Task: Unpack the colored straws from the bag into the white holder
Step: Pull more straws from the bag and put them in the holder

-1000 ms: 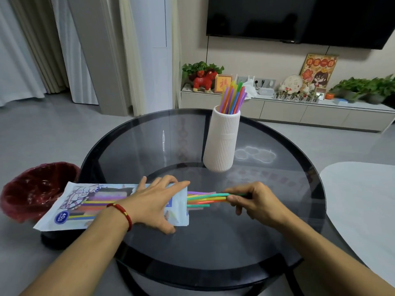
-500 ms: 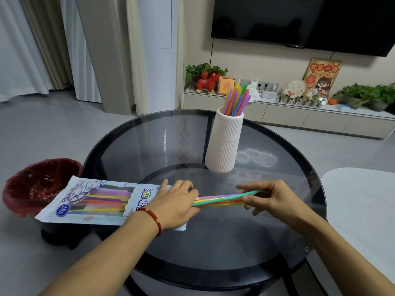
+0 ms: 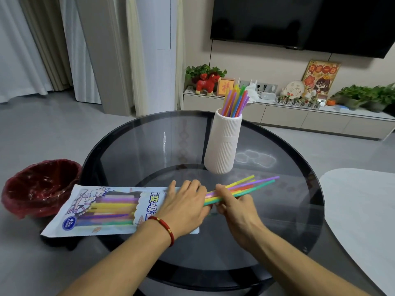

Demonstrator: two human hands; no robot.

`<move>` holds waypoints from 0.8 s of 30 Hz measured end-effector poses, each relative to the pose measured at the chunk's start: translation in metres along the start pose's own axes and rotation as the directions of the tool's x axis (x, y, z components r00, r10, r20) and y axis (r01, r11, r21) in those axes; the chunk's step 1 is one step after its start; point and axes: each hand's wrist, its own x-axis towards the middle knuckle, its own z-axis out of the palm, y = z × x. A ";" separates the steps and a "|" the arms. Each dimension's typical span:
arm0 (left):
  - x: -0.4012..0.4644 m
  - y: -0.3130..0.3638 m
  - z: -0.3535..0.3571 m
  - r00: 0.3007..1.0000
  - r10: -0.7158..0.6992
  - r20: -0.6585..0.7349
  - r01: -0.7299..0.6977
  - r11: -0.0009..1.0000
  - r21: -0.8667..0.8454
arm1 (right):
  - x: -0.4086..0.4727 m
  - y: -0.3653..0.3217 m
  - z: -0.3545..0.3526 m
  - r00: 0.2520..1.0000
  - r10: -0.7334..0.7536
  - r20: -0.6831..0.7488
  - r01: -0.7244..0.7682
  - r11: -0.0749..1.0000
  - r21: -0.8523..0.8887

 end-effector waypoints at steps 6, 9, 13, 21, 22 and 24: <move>0.000 -0.019 0.000 0.996 -0.056 0.076 0.055 0.998 0.009 | 0.026 -0.021 -0.030 0.982 -0.126 -0.143 0.126 0.992 -0.015; 0.001 -0.015 0.001 0.998 -0.015 0.066 0.014 1.000 0.009 | 0.023 -0.014 -0.026 0.993 -0.071 -0.093 0.082 0.988 0.131; 0.000 -0.012 0.001 0.999 -0.008 0.035 0.007 1.000 0.016 | 0.022 -0.012 -0.023 0.990 -0.117 -0.074 0.116 0.993 -0.014; -0.002 -0.021 0.004 0.996 -0.046 0.076 0.050 0.998 -0.045 | 0.034 -0.051 -0.065 0.926 -0.343 -0.157 0.313 0.930 -0.192; -0.002 -0.022 0.005 0.995 -0.039 0.086 0.044 0.998 -0.054 | 0.034 -0.059 -0.075 0.905 -0.391 -0.167 0.353 0.910 -0.218; -0.002 -0.024 0.006 0.996 -0.024 0.088 0.031 0.997 -0.077 | 0.032 -0.078 -0.092 0.866 -0.473 -0.162 0.418 0.863 -0.286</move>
